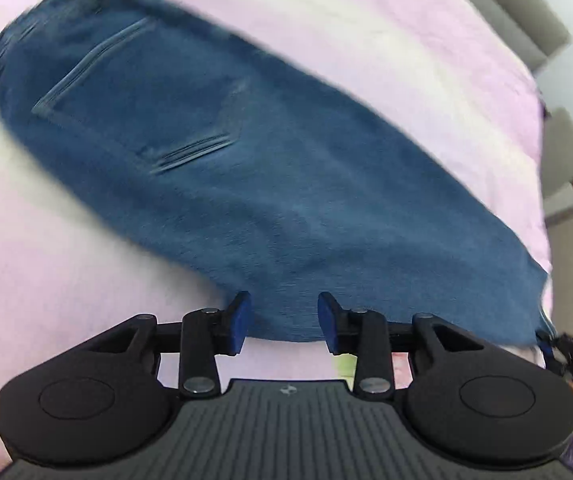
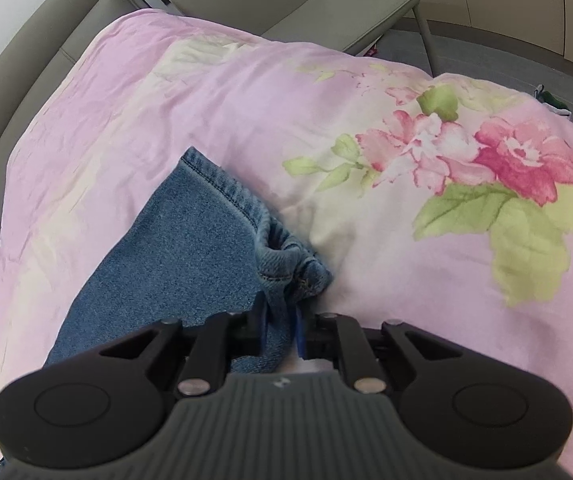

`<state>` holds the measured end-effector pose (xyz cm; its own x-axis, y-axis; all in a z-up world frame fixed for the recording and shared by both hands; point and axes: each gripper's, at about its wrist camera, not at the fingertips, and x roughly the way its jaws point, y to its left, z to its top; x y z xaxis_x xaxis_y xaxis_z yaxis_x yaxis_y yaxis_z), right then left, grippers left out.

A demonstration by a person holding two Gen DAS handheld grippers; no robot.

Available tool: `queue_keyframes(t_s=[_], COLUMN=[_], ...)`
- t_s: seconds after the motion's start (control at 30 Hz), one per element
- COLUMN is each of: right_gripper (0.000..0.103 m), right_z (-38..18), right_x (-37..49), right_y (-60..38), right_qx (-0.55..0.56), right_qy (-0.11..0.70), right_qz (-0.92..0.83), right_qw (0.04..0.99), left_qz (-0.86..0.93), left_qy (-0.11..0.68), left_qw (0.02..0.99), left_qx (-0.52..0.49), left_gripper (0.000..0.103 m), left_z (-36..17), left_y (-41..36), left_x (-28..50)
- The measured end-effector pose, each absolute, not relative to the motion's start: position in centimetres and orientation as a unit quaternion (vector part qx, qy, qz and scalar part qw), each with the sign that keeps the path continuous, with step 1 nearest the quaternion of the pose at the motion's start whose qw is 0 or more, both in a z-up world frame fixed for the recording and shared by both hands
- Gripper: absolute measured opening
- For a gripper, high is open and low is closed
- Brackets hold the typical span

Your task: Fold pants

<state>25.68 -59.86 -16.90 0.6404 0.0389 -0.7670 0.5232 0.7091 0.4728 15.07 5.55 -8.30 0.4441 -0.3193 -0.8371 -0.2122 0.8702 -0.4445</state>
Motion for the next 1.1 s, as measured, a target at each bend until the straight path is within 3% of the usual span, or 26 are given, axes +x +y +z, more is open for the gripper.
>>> queue_keyframes(t_s=[0.23,0.67,0.9,1.1], right_gripper=[0.007,0.007,0.006,0.006], right_z=[-12.6,-11.6,-10.3,-6.4], right_x=[25.8,25.3,25.7,25.3], right_y=[-59.1,-59.1,-58.3,-55.0], right_qx=[0.333,0.31,0.297,0.254], right_qy=[0.373,0.367,0.359,0.334], right_qz=[-0.109,-0.074,-0.051,-0.024], right_qw=[0.859,0.874,0.883,0.908], left_qz=[-0.156,-0.269,-0.263,-0.256], left_qy=[0.494,0.539,0.555,0.543], left_qw=[0.845,0.798,0.789,0.8], left_qx=[-0.131,-0.032,0.007,0.01], left_gripper=[0.028,0.016,0.015,0.017], left_z=[-5.5,-11.9,-15.2,-14.7], left_y=[-4.3,-20.5,-23.1,-23.0], left_x=[19.4,25.3,24.8,23.5])
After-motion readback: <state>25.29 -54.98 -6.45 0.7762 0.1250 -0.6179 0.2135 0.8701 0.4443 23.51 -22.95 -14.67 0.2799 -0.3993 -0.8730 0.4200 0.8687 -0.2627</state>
